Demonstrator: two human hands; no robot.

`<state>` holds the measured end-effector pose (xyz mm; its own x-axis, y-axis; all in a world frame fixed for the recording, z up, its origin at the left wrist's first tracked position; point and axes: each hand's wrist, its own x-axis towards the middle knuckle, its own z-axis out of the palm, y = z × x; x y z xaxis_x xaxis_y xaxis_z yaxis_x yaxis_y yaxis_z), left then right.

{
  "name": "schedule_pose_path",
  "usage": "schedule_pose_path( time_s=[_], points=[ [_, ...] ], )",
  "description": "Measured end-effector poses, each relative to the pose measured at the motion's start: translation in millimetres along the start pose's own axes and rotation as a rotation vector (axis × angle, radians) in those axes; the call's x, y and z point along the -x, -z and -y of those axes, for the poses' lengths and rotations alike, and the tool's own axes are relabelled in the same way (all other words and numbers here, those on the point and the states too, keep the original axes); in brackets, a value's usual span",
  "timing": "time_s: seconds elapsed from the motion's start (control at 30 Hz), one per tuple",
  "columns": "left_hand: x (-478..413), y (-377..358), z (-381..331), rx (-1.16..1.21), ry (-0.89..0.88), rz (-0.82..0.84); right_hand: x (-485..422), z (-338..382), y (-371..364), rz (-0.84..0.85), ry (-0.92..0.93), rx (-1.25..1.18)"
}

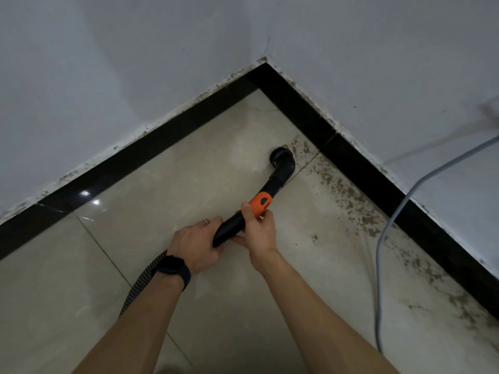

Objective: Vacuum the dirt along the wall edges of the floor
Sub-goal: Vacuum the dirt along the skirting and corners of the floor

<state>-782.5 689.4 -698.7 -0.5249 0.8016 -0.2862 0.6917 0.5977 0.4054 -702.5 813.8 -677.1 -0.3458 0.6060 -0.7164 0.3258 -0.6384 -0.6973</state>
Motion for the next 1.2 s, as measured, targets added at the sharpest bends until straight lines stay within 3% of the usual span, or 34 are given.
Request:
schedule_pose_path(
  time_s=[0.83,1.2],
  points=[
    [-24,-8,8,0.024,-0.151,-0.171,-20,12,-4,-0.057,0.049,0.052],
    [-45,-4,3,0.061,-0.180,-0.153,-30,24,3,-0.093,0.035,0.022]
  ],
)
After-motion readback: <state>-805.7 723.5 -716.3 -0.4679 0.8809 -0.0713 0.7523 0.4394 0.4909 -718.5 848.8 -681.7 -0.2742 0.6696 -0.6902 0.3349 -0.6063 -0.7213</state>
